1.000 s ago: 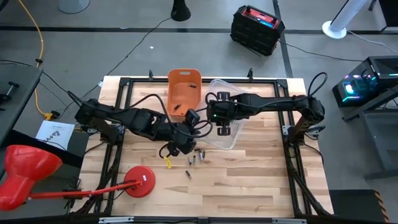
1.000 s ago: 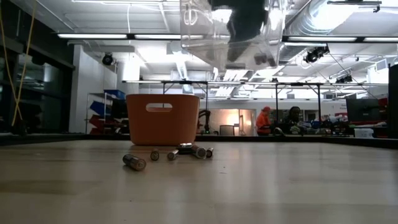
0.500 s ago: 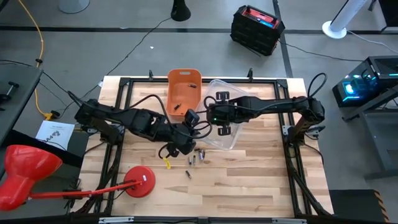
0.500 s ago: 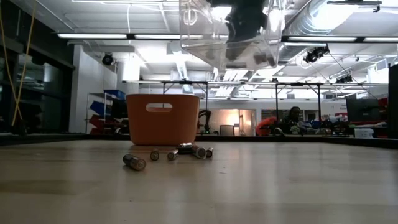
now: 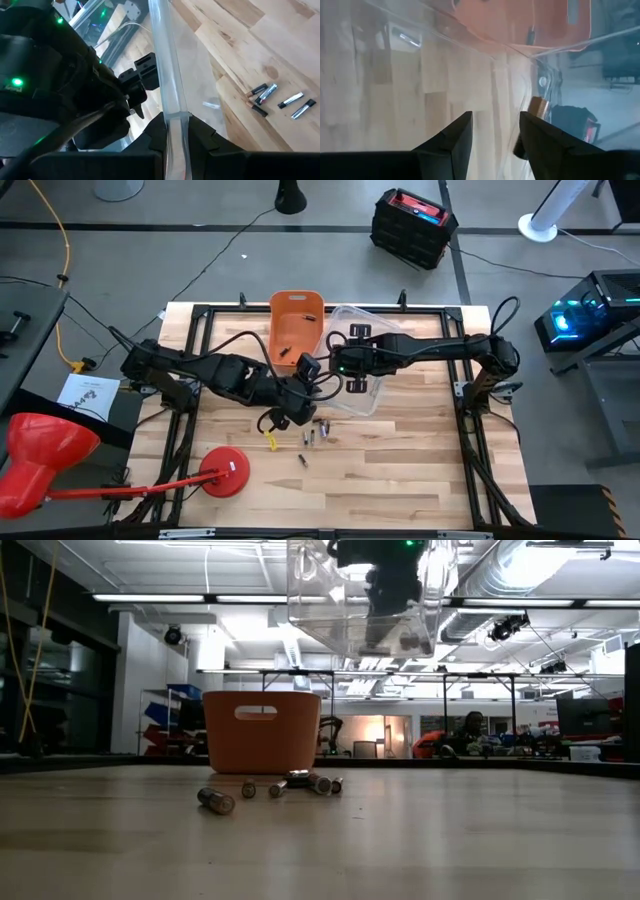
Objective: Sort batteries
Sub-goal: Put the brown battery into the orange bin
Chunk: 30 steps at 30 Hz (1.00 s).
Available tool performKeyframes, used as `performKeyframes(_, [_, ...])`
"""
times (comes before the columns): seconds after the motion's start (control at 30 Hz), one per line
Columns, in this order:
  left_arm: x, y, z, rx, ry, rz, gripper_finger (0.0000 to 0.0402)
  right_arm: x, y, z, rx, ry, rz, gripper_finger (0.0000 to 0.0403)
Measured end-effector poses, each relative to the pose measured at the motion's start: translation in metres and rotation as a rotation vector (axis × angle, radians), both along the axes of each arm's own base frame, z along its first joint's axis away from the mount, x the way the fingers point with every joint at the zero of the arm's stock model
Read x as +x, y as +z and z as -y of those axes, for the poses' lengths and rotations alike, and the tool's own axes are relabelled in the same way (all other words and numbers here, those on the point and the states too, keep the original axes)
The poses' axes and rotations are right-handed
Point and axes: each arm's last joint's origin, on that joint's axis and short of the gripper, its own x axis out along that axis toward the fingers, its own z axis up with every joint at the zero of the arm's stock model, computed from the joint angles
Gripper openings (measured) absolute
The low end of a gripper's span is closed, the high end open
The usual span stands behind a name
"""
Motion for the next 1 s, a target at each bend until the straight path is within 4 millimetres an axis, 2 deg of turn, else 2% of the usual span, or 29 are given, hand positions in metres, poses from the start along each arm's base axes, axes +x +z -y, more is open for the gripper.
performKeyframes(0.27, [-0.002,0.002,0.006,0.108,0.033,0.023,0.0028,0.001,0.009,-0.004,-0.117,-0.016,0.032,0.0158])
performKeyframes(0.5, [-0.002,0.004,0.002,0.097,0.069,0.044,0.0028,0.002,0.026,-0.011,-0.236,-0.034,0.065,0.0158])
performKeyframes(0.67, [-0.001,0.003,-0.003,0.052,0.099,0.047,0.0028,0.001,0.026,-0.010,-0.232,-0.038,0.059,0.0158])
performKeyframes(0.73, [-0.001,0.003,-0.003,0.040,0.107,0.051,0.0028,0.001,0.025,-0.008,-0.186,-0.047,0.068,0.0158])
performKeyframes(0.9, [0.000,0.003,0.000,0.053,0.084,0.049,0.0028,0.001,0.005,0.000,0.098,-0.045,0.068,0.0158])
performKeyframes(1.0, [0.000,0.002,0.001,0.036,0.073,0.044,0.0028,0.002,0.001,-0.001,0.222,-0.023,0.074,0.0158])
